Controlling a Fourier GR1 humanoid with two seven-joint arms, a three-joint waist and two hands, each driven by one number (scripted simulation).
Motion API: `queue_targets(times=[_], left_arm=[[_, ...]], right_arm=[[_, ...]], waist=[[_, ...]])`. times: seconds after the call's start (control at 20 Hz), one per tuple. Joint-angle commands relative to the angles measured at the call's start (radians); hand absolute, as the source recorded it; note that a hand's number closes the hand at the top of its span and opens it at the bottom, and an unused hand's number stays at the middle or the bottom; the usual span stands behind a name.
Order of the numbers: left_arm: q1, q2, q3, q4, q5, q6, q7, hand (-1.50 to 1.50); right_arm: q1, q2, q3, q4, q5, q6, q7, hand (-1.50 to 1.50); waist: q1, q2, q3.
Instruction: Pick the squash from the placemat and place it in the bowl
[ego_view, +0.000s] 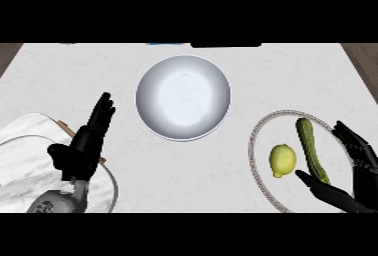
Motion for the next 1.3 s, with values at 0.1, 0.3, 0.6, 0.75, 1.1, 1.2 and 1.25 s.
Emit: queue_targets(times=[0.1,0.3,0.6,0.75,1.1,1.2,1.25], left_arm=[[-0.004,-0.014,0.015,0.022,-0.01,-0.038,-0.017,0.0],[-0.028,-0.02,0.018,0.029,-0.015,-0.047,0.013,0.0],[-0.078,-0.015,0.052,0.035,-0.016,-0.071,0.044,0.0],[-0.044,-0.066,0.023,0.061,-0.039,-0.053,-0.003,0.0],[0.0,-0.087,0.027,-0.003,-0.09,-0.032,0.011,0.0],[-0.043,-0.09,0.085,0.134,-0.044,-0.103,-0.078,0.0],[0.008,-0.108,0.037,0.049,-0.104,-0.056,-0.049,0.0]], right_arm=[[0.127,-0.101,-0.078,-0.283,0.061,-0.071,0.172,-1.5],[0.055,-0.205,-0.109,-0.31,0.14,-0.092,0.453,-1.5],[-0.014,-0.28,-0.102,-0.333,0.09,0.031,0.73,-1.5],[-0.021,-0.348,-0.135,-0.263,0.049,0.136,0.77,-1.5],[-0.095,-0.292,-0.03,-0.222,0.142,0.193,0.934,-1.5],[-0.137,-0.248,0.022,-0.151,0.175,0.202,0.916,-1.5],[-0.101,-0.23,-0.003,-0.127,0.179,0.227,0.857,-1.5]], waist=[[0.006,0.0,-0.002],[0.017,0.002,-0.002],[0.022,0.004,-0.001],[0.02,0.004,-0.001],[0.025,0.002,0.0],[0.025,0.005,0.0],[0.024,0.003,0.0]])
